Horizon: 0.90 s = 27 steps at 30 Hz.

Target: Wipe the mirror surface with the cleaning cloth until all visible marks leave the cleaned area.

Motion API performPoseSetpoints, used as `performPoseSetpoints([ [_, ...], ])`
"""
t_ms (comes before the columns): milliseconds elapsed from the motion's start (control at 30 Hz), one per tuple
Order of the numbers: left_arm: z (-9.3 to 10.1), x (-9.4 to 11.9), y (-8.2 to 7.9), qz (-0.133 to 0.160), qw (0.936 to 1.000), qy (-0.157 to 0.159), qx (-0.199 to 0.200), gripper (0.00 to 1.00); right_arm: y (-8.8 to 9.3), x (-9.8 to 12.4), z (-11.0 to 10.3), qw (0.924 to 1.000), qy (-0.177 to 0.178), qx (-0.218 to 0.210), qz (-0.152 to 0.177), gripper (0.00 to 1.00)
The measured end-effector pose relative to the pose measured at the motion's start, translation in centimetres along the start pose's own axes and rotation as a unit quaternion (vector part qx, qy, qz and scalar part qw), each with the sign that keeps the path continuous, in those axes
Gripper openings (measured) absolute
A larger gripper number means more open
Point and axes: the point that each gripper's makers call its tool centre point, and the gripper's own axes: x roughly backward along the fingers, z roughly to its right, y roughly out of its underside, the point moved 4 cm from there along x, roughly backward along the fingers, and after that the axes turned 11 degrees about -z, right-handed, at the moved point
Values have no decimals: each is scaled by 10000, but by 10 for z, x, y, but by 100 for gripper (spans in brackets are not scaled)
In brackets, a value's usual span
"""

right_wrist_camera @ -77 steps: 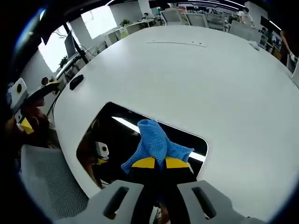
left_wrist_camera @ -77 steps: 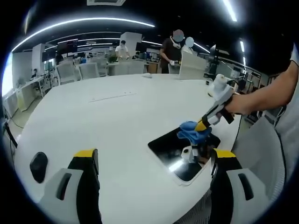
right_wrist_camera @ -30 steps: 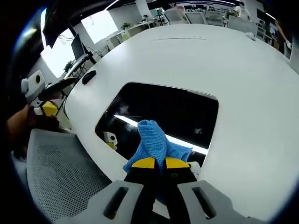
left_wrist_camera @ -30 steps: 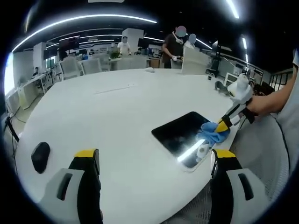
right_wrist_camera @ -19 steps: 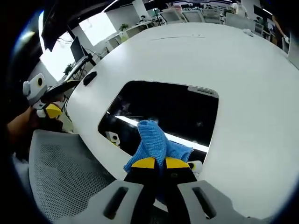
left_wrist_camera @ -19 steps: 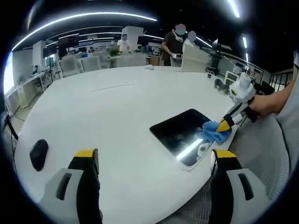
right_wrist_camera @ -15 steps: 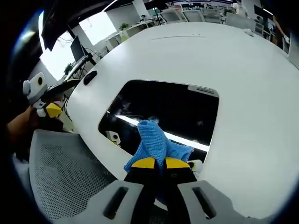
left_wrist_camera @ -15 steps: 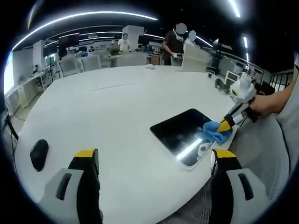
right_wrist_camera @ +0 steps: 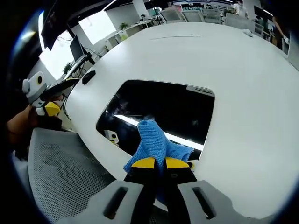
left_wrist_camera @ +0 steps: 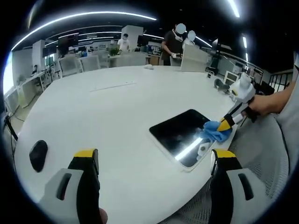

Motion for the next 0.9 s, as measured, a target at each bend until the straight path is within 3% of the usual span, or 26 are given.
performPoseSetpoints([
  [600,-1,0,-3,29,10000,-7,-33,99,5,7,19,9998,87,-178,-26,0],
  [900,-1,-1,-4,33,10000,0,-34,99,4,7,19,9998,114,-175,-79,0],
])
